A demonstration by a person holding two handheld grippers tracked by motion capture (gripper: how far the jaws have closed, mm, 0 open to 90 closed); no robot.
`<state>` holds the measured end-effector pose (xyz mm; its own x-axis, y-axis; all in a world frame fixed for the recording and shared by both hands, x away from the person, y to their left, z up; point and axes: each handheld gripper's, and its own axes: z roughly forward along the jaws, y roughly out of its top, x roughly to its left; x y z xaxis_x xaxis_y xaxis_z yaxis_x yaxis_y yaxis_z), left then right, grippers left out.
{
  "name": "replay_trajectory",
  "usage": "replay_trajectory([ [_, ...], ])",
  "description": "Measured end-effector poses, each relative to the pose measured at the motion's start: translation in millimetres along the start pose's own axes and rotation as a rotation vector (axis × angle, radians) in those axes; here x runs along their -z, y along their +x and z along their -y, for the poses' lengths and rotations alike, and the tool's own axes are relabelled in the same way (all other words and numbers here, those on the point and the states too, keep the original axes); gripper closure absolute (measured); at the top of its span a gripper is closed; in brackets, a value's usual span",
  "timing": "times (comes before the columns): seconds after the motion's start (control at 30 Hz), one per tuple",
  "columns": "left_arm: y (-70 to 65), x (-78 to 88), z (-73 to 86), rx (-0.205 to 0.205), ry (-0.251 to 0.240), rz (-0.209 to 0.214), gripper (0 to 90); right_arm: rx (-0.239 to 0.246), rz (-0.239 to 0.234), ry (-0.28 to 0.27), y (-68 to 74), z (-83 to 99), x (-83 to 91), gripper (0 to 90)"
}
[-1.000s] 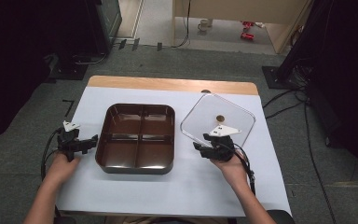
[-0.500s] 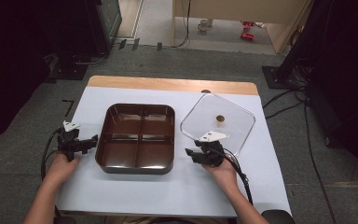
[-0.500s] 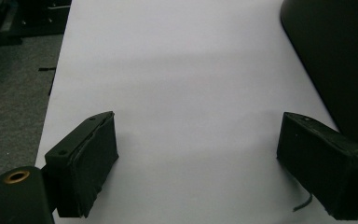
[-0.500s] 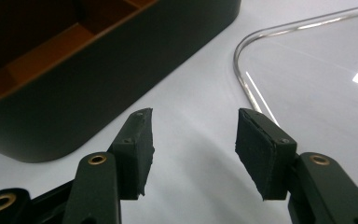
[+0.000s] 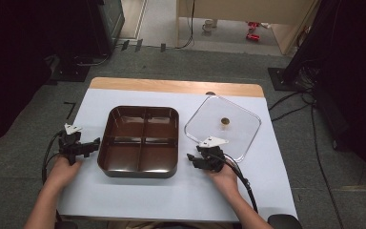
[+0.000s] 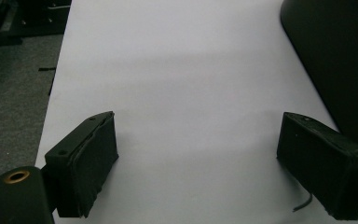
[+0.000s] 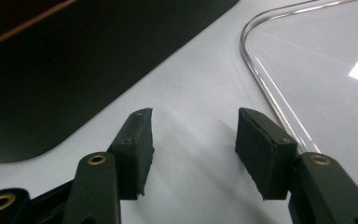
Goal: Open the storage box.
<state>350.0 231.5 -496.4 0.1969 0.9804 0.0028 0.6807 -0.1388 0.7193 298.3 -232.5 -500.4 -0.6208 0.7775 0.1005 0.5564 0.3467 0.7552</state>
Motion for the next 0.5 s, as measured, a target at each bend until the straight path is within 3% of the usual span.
replay_trajectory([
  [0.2, 0.0, 0.0, 0.0, 0.0, 0.0, 0.0, 12.1, 0.066, 0.035, -0.001, 8.0, 1.7, -2.2, 40.2],
  [0.37, 0.0, 0.0, 0.1, 0.0, 0.0, 0.0, 12.1, 0.068, 0.024, 0.003, 7.8, 1.7, -2.3, 37.4],
  [0.5, 0.0, 0.0, 0.1, 0.0, 0.0, 0.0, 12.1, 0.094, 0.015, 0.012, 9.7, 1.7, -3.1, 28.8],
])
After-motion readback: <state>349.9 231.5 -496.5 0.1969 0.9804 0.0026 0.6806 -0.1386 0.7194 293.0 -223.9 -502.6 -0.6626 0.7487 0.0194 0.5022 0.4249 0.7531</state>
